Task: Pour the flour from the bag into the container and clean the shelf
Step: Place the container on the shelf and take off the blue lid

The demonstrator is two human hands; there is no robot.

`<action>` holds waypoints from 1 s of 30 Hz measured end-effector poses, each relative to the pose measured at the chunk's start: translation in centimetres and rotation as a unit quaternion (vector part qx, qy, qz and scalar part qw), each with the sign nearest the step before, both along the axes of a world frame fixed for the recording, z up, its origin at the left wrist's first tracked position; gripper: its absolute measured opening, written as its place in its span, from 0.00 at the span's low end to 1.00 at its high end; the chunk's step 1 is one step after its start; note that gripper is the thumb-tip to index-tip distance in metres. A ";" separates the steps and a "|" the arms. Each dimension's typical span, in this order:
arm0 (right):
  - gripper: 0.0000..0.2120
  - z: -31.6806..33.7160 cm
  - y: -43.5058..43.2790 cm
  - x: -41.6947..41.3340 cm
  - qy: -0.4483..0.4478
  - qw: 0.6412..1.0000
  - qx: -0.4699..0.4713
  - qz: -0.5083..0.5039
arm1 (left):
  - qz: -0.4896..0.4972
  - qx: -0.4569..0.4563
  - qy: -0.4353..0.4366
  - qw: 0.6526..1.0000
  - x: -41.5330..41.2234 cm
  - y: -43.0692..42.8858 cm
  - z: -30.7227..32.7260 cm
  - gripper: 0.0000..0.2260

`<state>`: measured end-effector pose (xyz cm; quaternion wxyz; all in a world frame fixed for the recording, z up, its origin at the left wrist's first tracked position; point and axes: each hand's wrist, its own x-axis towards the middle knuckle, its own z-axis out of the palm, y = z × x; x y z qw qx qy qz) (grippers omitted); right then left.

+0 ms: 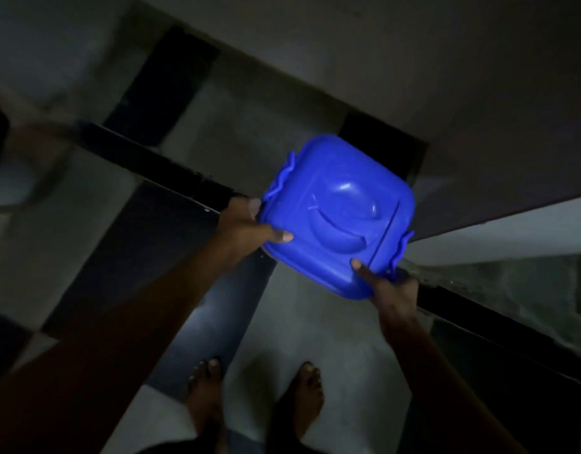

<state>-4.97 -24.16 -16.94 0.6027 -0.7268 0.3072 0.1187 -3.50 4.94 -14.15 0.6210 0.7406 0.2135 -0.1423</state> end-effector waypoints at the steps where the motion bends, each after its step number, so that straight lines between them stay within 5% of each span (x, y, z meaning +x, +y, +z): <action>1: 0.33 1.9 0.8 -2.1 0.003 1.000 0.005 0.017 | -0.015 0.014 0.004 1.000 -2.0 0.9 2.0 0.33; 7: 0.27 20.3 6.8 -13.5 0.070 0.991 -0.039 0.106 | -0.026 0.073 0.051 0.996 -14.0 8.4 20.4 0.35; 12: 0.25 33.8 10.5 -17.2 0.043 0.977 -0.093 0.186 | 0.051 0.058 0.051 0.996 -20.7 11.8 35.2 0.27; 14: 0.26 38.5 11.9 -17.8 0.019 0.974 -0.093 0.206 | 0.090 0.051 0.043 0.994 -23.0 13.2 40.1 0.32; 18: 0.33 46.1 14.6 -17.0 -0.029 0.973 -0.065 0.220 | 0.151 0.036 0.004 0.988 -25.7 15.0 48.5 0.24; 28: 0.25 60.7 18.6 -12.8 -0.149 0.962 0.009 0.227 | 0.152 0.042 -0.100 0.982 -24.3 18.6 63.9 0.08; 30: 0.23 62.8 19.0 -11.6 -0.164 0.964 0.012 0.211 | 0.145 0.032 -0.109 0.983 -22.6 19.2 65.5 0.19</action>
